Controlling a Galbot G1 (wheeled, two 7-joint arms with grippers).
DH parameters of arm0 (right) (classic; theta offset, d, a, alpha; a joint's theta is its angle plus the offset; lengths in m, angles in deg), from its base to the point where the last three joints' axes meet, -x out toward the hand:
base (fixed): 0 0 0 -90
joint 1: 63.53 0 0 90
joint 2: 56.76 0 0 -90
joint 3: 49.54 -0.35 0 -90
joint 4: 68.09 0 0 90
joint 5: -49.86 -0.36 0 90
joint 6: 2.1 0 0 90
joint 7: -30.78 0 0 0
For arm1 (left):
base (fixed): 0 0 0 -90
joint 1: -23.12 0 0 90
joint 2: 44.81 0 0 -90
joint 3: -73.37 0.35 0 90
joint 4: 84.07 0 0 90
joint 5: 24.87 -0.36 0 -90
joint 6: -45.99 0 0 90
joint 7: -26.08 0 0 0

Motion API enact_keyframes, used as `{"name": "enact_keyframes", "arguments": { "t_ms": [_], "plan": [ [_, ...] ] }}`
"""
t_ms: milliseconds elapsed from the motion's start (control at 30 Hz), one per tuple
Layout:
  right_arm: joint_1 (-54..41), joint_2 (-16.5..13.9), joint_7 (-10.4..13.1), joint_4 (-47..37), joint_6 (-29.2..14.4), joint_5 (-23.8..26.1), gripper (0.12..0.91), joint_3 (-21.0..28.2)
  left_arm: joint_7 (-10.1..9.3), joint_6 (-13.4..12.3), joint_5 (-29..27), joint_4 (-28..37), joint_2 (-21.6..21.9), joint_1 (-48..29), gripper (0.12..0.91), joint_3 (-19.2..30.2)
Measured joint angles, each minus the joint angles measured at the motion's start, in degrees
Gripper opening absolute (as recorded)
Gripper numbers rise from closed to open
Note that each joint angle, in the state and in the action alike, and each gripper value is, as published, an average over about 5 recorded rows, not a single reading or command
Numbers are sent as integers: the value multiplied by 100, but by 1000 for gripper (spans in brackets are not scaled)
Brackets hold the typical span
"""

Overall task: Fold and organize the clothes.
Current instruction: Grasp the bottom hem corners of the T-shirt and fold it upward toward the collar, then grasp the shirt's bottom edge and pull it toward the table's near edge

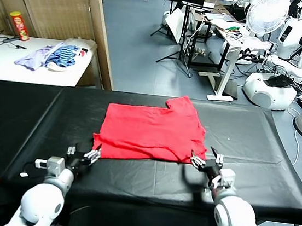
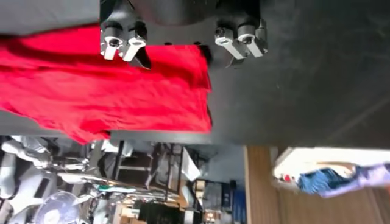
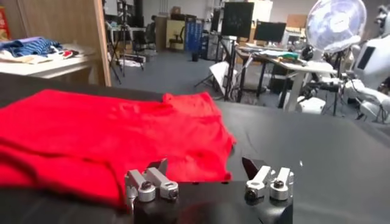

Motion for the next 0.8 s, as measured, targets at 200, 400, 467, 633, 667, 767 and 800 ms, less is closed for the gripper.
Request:
{"name": "enact_keyframes", "arguments": {
  "t_ms": [200,400,467,633,667,767,800],
  "plan": [
    [-82,35,-14,-216,-38,-5,457,71,50,9,88,105,-38,6,701,-4],
    [-94,-21,67,-188,1,-254,170,67,96,28,189,233,-55,-48,392,15],
    [-75,-67,106,-110,102,-379,136,42,97,28,175,259,-48,-61,291,20],
    [25,-215,136,99,310,-571,132,-10,37,-15,-242,216,45,-19,123,24],
    [47,-242,139,132,340,-594,132,-16,34,-27,-370,188,82,10,125,20],
    [120,-313,142,229,435,-647,132,-28,34,-34,-706,81,231,120,125,-18],
    [150,-337,142,263,469,-659,132,-31,35,-28,-785,41,287,164,125,-39]
  ]
}}
